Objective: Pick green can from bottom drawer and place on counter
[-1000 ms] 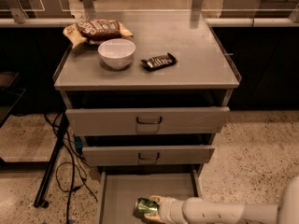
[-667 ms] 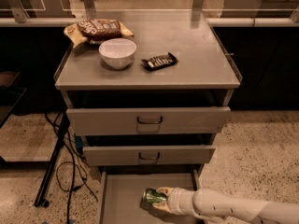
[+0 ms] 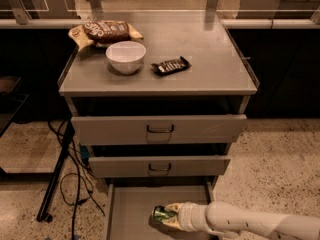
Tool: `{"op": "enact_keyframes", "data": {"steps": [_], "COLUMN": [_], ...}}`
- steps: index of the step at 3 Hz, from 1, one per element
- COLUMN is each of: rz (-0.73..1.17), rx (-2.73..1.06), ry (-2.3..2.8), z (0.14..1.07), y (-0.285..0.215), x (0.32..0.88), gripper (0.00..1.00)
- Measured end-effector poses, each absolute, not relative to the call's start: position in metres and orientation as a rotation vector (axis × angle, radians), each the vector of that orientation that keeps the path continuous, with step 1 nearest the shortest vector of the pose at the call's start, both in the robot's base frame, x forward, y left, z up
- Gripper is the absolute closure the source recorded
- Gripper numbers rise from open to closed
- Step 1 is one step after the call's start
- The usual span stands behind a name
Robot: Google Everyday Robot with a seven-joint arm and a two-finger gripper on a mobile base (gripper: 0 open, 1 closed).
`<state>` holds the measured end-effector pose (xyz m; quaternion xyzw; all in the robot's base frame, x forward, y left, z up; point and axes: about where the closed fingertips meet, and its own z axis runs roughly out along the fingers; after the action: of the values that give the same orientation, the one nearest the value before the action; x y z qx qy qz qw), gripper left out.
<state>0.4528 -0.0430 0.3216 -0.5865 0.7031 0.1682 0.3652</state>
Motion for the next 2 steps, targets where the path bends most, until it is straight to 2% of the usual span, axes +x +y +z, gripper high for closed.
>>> {"op": "enact_keyframes", "data": {"steps": [1, 2], "rz": [0.436, 0.42], "rx": [-1.505, -1.526], "ry": [1.799, 1.779], "z": [0.332, 0.374], "y": [-0.044, -0.052], "x": [0.472, 0.532], "gripper": [1.0, 1.0]}}
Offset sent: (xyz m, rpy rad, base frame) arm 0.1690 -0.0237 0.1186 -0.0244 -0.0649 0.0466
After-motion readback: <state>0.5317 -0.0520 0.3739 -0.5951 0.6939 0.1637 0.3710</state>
